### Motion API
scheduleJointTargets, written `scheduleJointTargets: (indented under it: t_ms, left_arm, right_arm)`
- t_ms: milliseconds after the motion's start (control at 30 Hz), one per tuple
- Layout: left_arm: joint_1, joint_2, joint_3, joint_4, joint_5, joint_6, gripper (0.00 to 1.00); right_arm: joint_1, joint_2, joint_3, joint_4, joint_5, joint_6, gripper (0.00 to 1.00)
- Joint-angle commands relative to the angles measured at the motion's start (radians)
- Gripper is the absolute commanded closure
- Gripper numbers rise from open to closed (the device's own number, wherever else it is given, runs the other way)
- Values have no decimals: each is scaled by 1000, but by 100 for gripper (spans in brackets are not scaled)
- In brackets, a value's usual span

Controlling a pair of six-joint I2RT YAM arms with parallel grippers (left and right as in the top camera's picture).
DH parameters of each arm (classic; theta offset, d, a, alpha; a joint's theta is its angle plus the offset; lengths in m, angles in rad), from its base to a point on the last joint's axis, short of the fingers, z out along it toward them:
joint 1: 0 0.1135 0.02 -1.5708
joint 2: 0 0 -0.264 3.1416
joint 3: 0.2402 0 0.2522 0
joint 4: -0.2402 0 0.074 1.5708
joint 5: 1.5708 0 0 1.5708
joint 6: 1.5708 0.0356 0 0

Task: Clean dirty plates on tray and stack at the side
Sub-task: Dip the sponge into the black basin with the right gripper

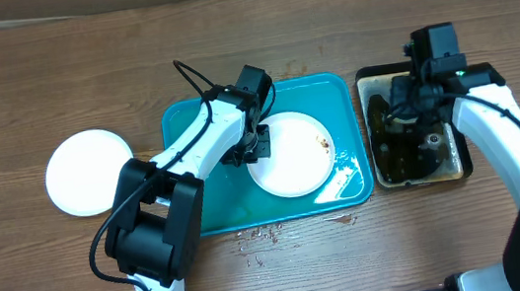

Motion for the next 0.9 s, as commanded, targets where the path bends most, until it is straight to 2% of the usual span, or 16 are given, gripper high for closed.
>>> scheduleJointTargets:
  t_ms: [0,367,500,867]
  left_arm:
    - [0,18,-14,-13,-18,3,96]
    - [0,18,-14,-18,-17,3,96]
    - [0,18,-14,-19,-17,3,96]
    - [0,18,-14,-24,-17,3,96]
  right_arm:
    - [-28,79,-8,-1,-66,8,96]
    - [-31,274,-24,13,-130,16,96]
    - [-32,275,-15,9,-134,15,96]
    - [-32,211,207,-174,-140,16,96]
